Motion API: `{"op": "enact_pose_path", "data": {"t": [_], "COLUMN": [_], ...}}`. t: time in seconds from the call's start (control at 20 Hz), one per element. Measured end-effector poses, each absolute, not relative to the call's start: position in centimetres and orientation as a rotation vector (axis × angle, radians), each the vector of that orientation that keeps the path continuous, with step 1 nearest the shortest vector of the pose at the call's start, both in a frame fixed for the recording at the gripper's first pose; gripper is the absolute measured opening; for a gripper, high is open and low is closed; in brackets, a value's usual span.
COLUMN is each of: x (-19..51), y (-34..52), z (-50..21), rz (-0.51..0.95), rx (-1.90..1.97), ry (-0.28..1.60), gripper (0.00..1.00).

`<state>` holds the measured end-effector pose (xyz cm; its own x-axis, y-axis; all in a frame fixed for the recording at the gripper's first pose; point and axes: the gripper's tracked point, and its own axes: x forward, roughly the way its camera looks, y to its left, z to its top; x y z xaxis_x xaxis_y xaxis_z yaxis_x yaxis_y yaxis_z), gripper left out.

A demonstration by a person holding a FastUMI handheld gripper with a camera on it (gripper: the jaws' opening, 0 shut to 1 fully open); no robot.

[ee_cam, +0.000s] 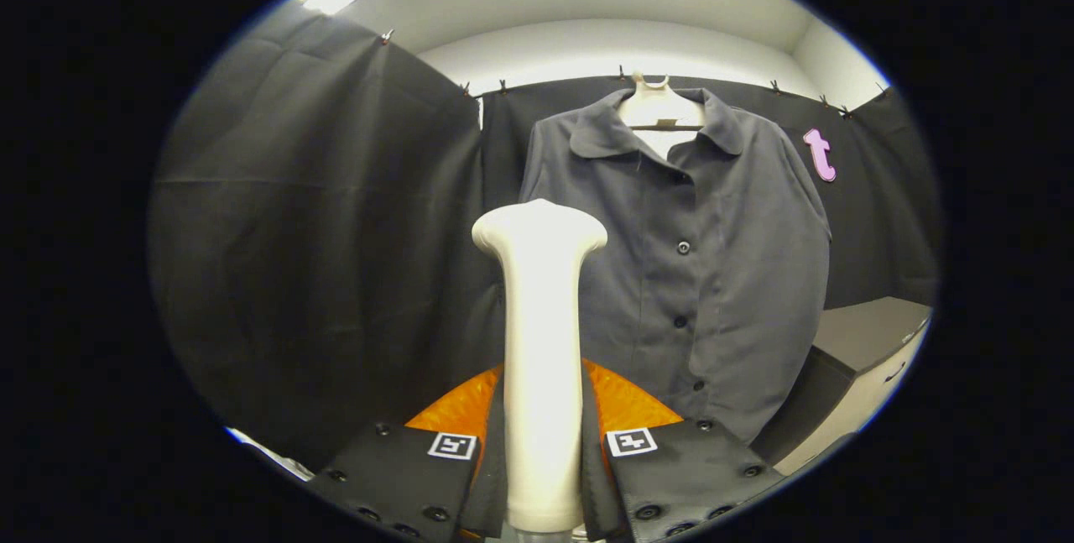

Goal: Iron the clothes twice with a garment steamer, once on the left side and once on the right side.

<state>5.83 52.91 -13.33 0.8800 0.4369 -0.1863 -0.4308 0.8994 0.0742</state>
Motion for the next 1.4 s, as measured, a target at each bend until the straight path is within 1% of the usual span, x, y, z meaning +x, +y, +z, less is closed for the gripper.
{"op": "enact_pose_path", "data": {"t": [0.35,0.6,1.1,1.4], "x": [12.5,13.7,13.1,10.7], "y": [50.8,49.7,48.3,48.3], "z": [-10.9,-11.5,-15.0,-18.2], "rz": [0.348,0.307,0.276,0.287], "rx": [0.022,0.003,-0.017,-0.022], "ry": [0.162,0.158,0.222,0.279], "gripper": [0.43,0.42,0.42,0.42]}}
